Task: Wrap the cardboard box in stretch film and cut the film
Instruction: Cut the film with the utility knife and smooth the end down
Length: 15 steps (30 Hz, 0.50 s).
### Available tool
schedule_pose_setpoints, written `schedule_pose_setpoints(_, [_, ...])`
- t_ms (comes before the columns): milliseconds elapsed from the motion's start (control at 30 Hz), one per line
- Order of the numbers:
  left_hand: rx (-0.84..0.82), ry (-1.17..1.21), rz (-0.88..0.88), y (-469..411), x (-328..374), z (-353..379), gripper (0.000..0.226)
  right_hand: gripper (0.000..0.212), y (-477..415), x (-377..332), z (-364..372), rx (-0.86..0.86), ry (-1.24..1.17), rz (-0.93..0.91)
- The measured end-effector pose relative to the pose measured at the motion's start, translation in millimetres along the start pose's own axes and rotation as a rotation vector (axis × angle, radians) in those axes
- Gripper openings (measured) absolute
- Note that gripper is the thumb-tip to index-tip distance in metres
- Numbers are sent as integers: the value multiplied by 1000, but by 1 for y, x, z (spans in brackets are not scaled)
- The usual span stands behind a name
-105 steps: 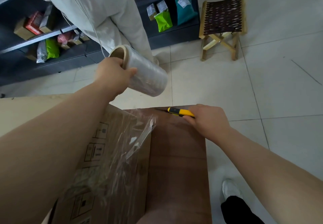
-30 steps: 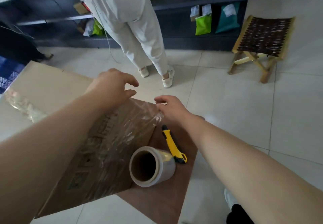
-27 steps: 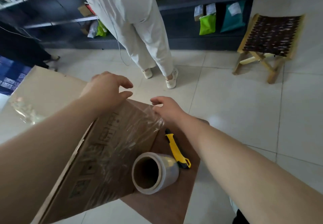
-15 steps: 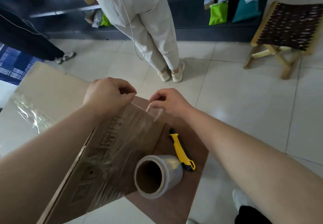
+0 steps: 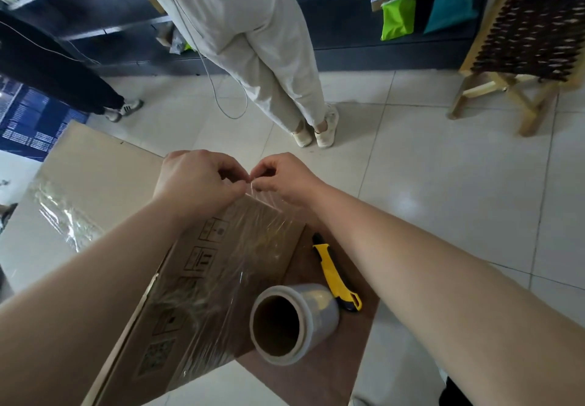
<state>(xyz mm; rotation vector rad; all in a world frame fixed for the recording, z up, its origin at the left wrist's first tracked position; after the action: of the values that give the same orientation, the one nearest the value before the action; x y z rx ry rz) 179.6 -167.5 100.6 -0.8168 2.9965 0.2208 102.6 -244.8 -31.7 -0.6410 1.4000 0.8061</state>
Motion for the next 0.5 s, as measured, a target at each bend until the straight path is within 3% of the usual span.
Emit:
schedule_pose_setpoints(233, [6,-5,-12,-3,-3,4,10,9,-7,8,18,-45,-77,82])
schedule_pose_setpoints(367, [26,-10,-8,-4,-6,6,9,27,-1,10,12,-15,-224,158])
schedule_pose_setpoints(500, [27,-7,-23,-4,-6,6,11,33,23,15,-3,132,-141,136])
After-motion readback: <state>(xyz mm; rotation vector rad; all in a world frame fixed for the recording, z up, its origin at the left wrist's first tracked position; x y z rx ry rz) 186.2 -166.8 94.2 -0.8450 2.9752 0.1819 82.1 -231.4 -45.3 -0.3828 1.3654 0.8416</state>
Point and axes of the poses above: each hand's wrist, its own y-axis away from the middle knuckle, its own z-axis out of the palm, x = y × z, the point moved 1 cm from there along -y, towards the middle knuckle, and after that the axes turned 5 degrees about -z, right-handed, at the moved point
